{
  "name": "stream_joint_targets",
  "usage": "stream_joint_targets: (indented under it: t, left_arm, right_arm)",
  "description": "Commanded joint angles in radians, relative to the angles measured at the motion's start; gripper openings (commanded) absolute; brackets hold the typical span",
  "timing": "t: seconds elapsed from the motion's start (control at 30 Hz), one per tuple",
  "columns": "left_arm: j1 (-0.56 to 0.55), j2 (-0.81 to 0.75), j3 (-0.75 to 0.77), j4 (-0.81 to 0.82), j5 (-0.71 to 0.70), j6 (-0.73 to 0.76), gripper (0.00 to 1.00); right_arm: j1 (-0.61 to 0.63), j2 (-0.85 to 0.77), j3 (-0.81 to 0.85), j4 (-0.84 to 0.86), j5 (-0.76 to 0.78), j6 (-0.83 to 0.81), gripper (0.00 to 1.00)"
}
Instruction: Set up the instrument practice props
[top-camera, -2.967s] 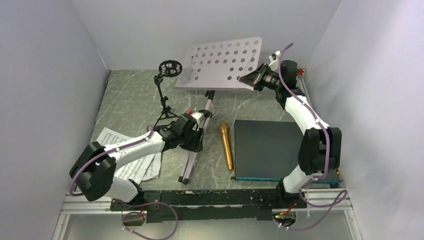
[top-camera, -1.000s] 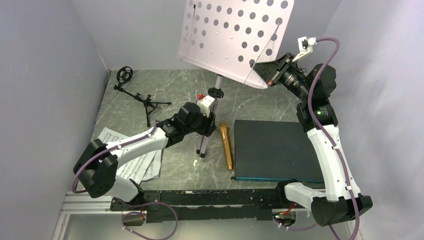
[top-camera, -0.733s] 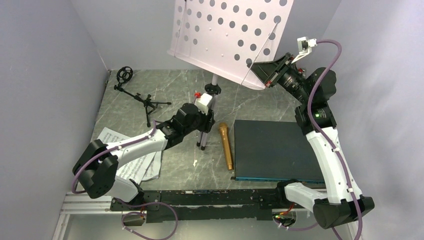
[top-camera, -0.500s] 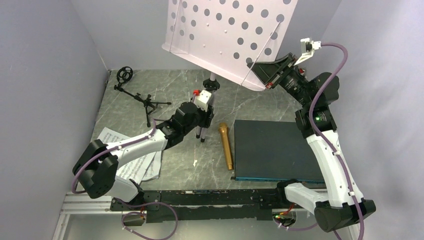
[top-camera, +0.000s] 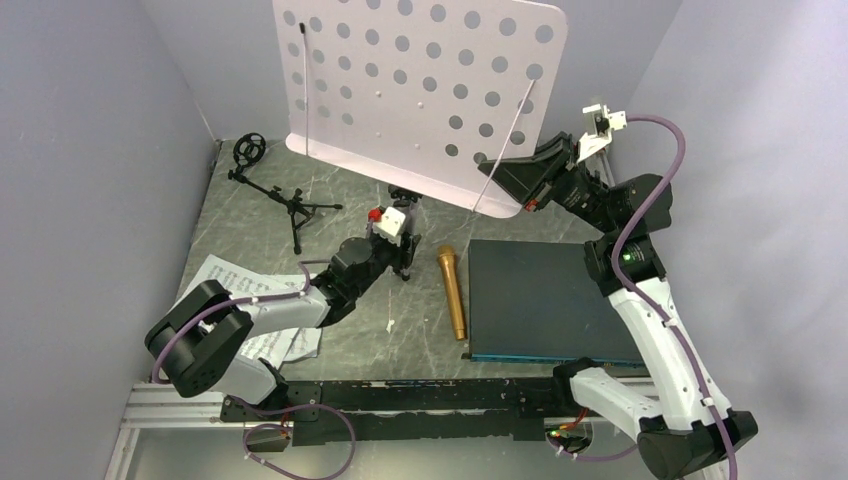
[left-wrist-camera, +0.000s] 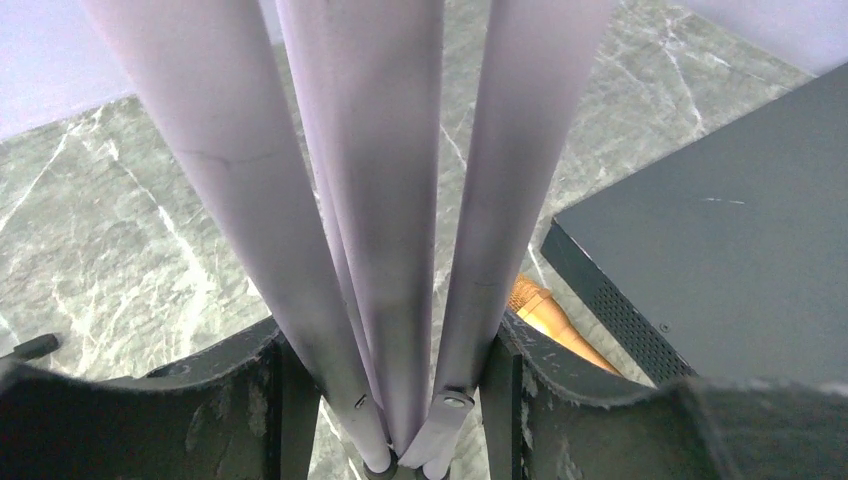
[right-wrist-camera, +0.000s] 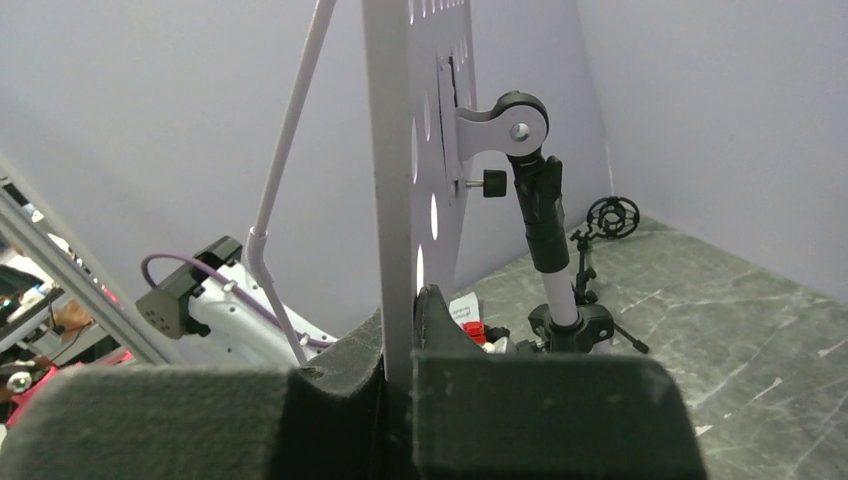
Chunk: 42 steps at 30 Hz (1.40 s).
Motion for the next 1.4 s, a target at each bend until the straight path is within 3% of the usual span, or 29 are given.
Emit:
stream_joint_targets:
  t: [0.0, 0.17, 0.27, 0.4, 0.87, 1.13, 1.37]
  left_arm:
    - [0.016, 0.003, -0.010, 0.144, 0.019, -0.008, 0.03]
    - [0.016, 0.006, -0.045, 0.151, 0.011, -0.014, 0.03]
    - [0.016, -0.004, -0.044, 0.128, 0.022, 0.004, 0.03]
    - [0.006, -0.006, -0.002, 0.010, 0.035, 0.027, 0.03]
    - [-0.020, -0.022, -0.020, 0.003, -0.042, 0.047, 0.03]
    - [-0.035, -0.011, -0.007, -0.025, -0.057, 0.097, 0.03]
    - [-0.039, -0.011, -0.014, -0.033, -0.052, 0.097, 0.02]
  right_arm:
    - [0.062, -0.119, 0.017, 0.285, -0.176, 0.191, 0.00]
    - [0.066, -0.150, 0.002, 0.231, -0.158, 0.138, 0.01]
    - [0.066, -0.159, 0.006, 0.216, -0.141, 0.133, 0.18]
    - [0.066, -0.155, 0.022, 0.215, -0.141, 0.134, 0.27]
    - [0.066, -0.222, -0.012, 0.073, -0.050, -0.002, 0.63]
    - [0.066, -0.246, -0.023, -0.029, 0.005, -0.087, 0.71]
    - [0.066, -0.304, -0.072, -0.211, 0.280, -0.159, 0.88]
